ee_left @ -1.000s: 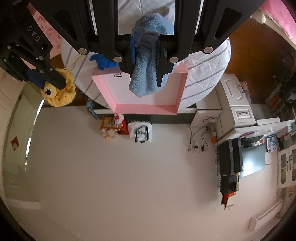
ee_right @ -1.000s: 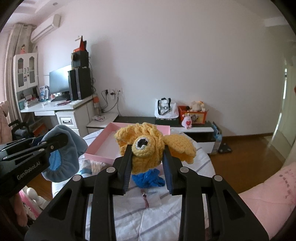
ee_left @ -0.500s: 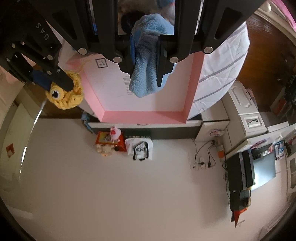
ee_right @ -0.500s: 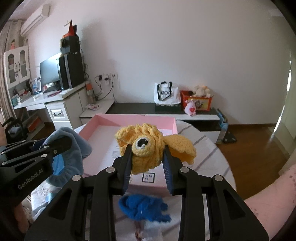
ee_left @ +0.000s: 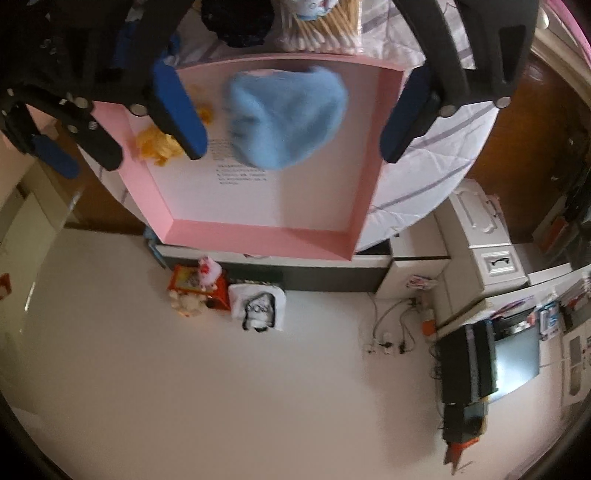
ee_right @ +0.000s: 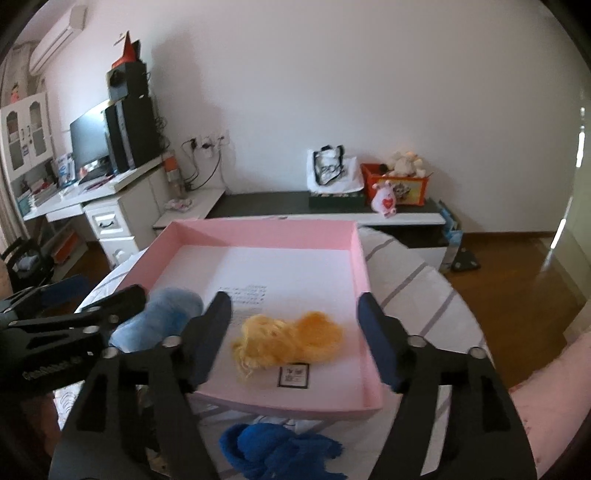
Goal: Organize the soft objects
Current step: 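Lower hat and yellow toy into pink box and open both tools, then raise both tools away from the pink box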
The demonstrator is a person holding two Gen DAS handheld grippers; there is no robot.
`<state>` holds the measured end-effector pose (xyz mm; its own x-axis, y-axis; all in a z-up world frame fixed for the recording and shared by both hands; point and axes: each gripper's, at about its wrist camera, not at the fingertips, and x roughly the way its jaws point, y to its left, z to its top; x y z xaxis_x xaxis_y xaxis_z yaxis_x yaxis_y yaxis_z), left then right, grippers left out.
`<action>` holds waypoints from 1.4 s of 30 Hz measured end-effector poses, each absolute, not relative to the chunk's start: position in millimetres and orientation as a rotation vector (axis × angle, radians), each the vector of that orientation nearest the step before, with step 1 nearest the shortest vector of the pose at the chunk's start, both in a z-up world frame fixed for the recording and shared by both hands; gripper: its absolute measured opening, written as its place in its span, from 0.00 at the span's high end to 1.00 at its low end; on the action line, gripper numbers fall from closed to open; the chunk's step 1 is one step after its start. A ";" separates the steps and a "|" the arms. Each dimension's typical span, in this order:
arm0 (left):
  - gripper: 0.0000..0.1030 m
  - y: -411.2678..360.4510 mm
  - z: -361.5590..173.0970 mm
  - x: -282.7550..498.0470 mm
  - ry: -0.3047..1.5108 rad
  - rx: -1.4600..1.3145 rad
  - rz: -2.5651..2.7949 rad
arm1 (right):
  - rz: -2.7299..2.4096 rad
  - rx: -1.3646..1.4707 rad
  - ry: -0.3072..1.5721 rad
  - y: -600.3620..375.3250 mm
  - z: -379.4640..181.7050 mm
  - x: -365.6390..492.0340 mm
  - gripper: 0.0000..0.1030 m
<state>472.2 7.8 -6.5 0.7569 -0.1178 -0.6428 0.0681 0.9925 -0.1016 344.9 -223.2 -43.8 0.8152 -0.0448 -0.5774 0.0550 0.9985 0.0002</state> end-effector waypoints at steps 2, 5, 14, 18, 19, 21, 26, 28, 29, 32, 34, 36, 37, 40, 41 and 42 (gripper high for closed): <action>0.04 7.2 -8.8 474.4 0.700 -0.079 -0.085 | -0.063 0.016 0.611 -222.7 -41.0 344.1 0.16; 0.03 6.5 -12.2 474.0 0.696 -0.072 -0.079 | -0.074 0.009 0.606 -222.1 -38.5 342.6 0.13; 0.03 5.4 -23.8 413.0 0.671 -0.049 -0.059 | -0.087 0.013 0.611 -227.2 -35.4 339.3 0.12; 0.03 2.7 -20.6 395.2 0.666 -0.026 -0.061 | -0.094 0.008 0.610 -227.2 -34.2 338.3 0.12; 0.03 1.0 -20.3 391.6 0.667 -0.023 -0.063 | -0.097 0.005 0.610 -227.3 -34.2 335.6 0.12; 0.03 0.9 -18.5 385.7 0.667 -0.022 -0.062 | -0.101 0.002 0.608 -228.0 -32.2 332.1 0.12; 0.03 0.0 -8.0 367.4 0.658 -0.015 -0.050 | -0.111 -0.003 0.599 -228.7 -25.5 319.2 0.10; 0.03 0.0 -3.5 358.1 0.651 -0.015 -0.050 | -0.117 -0.005 0.593 -229.4 -21.7 312.4 0.04; 0.03 0.4 -1.0 353.1 0.648 -0.018 -0.052 | -0.120 -0.006 0.588 -229.2 -19.6 308.9 0.02; 0.03 0.0 5.7 337.7 0.638 -0.017 -0.051 | -0.123 -0.009 0.576 -227.9 -12.1 296.4 0.01; 0.03 0.8 9.9 325.2 0.630 -0.017 -0.051 | -0.125 -0.011 0.576 -227.5 -7.8 288.7 0.01; 0.01 1.1 16.3 312.1 0.618 -0.019 -0.054 | -0.127 -0.017 0.571 -226.4 -3.5 279.4 0.01; 0.00 1.1 19.7 307.8 0.614 -0.018 -0.054 | -0.127 -0.020 0.569 -226.6 -1.7 275.9 0.01; 0.00 0.5 25.8 288.7 0.601 -0.009 -0.055 | -0.131 -0.024 0.559 -225.7 5.4 261.7 0.01; 0.00 0.6 27.6 281.9 0.598 -0.008 -0.055 | -0.131 -0.023 0.554 -226.2 7.8 257.8 0.00; 0.00 1.1 30.0 274.0 0.594 -0.008 -0.058 | -0.132 -0.022 0.549 -225.1 10.4 253.0 0.00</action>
